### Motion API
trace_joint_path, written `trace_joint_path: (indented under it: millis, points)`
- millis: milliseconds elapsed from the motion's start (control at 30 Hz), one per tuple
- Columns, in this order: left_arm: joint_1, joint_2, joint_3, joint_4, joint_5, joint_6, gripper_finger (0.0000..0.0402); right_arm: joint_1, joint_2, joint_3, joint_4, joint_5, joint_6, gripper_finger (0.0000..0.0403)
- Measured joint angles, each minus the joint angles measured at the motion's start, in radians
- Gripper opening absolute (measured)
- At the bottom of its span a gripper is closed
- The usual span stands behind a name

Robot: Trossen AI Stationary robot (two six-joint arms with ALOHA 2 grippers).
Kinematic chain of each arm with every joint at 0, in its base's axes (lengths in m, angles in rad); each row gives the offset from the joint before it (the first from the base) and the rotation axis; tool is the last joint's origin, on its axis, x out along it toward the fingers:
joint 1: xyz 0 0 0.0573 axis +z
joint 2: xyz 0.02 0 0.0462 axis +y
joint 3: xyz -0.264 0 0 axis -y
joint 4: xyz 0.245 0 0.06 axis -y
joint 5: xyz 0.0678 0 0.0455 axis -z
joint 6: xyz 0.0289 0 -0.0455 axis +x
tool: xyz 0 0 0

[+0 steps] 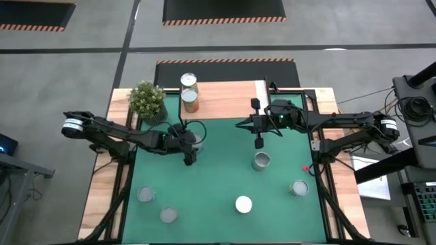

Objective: Pick and place cans onto a shelf
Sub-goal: Put the big canned cherries on the shelf

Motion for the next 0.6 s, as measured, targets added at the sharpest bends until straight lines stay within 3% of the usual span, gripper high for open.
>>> trace_joint_path:
  millis: [133,300,600]
  points:
    - [0.000,0.000,0.016,0.000,0.035,0.003,0.0291,0.000,0.000,0.000,0.000,0.000,0.000,0.0009]
    - [-0.001,-0.004,0.076,-0.005,0.100,0.021,0.0292,0.000,0.000,0.000,0.000,0.004,0.003,0.0009]
    - [0.002,-0.007,0.386,-0.256,0.136,0.139,0.0301,0.000,-0.028,-0.001,-0.066,0.098,-0.031,0.0009]
